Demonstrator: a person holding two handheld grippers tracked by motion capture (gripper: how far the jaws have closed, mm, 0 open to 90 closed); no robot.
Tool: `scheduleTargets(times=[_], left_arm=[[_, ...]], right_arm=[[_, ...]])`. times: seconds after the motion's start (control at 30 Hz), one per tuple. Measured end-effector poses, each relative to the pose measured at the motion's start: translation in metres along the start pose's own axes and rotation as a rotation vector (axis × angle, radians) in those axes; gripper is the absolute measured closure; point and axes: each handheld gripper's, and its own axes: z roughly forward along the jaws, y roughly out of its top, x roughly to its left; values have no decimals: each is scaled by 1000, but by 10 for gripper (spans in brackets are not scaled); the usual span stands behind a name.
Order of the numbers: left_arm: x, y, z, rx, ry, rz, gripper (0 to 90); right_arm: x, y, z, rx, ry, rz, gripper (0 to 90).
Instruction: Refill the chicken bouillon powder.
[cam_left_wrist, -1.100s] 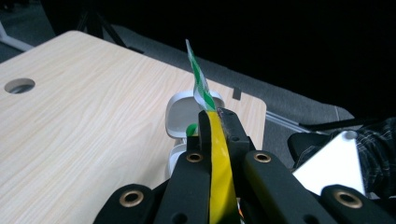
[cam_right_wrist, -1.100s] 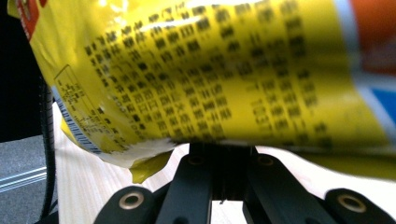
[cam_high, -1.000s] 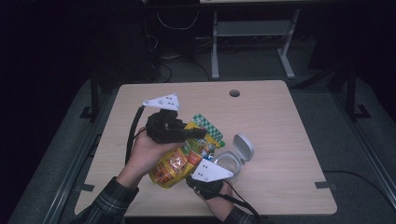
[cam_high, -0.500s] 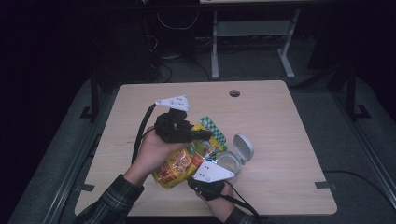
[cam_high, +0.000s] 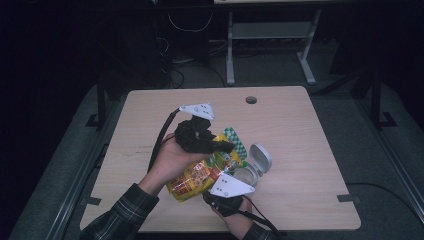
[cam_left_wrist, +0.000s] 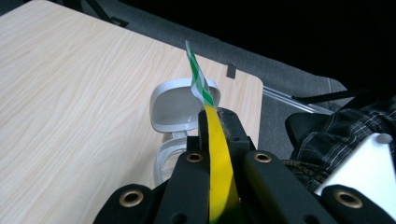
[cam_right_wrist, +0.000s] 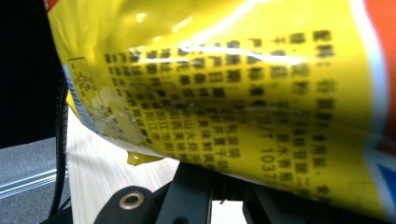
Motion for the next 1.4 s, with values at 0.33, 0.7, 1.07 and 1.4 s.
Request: scheduleTargets(times=[0.33,0.7,1.07,1.4], left_arm=[[4,3,8,43,0,-16,900],[8,4,15,86,9,-31,900],[9,7,22,114,20,-48,900],[13,7,28,153,27,-58,900]], right_arm=[[0,-1,-1,-7,9,8,900],[0,-3,1,-12,25,19,900],[-2,-5,1,-22,40,41,900],[-2,-7,1,-25,53,54,900]])
